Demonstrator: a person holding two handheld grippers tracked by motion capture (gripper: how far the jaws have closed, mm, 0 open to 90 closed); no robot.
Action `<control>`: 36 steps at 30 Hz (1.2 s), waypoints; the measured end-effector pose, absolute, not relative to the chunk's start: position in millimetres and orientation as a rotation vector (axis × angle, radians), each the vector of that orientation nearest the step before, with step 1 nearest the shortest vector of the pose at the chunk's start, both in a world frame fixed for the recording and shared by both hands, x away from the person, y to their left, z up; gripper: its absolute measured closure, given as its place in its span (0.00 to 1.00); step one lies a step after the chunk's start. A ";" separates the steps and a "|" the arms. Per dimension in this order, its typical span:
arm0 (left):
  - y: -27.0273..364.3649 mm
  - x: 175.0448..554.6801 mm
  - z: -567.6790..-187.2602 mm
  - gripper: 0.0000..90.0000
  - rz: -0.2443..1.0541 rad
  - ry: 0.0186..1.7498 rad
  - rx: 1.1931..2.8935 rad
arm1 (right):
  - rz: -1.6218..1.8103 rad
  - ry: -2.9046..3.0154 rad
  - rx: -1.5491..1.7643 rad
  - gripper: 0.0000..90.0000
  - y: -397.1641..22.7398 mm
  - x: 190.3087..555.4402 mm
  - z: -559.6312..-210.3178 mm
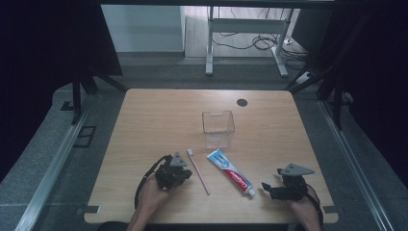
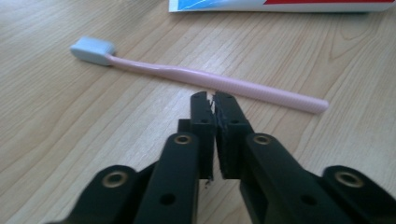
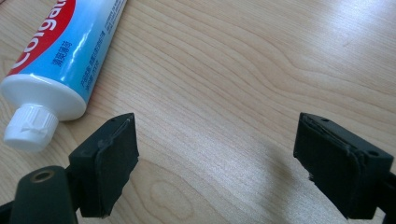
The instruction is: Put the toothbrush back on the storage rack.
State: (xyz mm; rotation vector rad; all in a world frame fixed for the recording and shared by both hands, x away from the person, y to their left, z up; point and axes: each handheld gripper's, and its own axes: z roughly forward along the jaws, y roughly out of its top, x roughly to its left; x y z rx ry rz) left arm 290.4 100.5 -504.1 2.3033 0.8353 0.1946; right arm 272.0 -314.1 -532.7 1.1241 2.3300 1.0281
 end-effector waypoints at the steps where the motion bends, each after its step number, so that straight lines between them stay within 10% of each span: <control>1: 99.6 290.9 -504.4 0.99 0.184 0.840 2.294 | 1.028 2.329 1.124 0.16 -314.0 272.0 -532.7; 36: 48.5 303.1 -518.7 0.99 0.148 0.761 2.385 | 0.983 2.355 1.123 0.16 -311.5 272.0 -535.8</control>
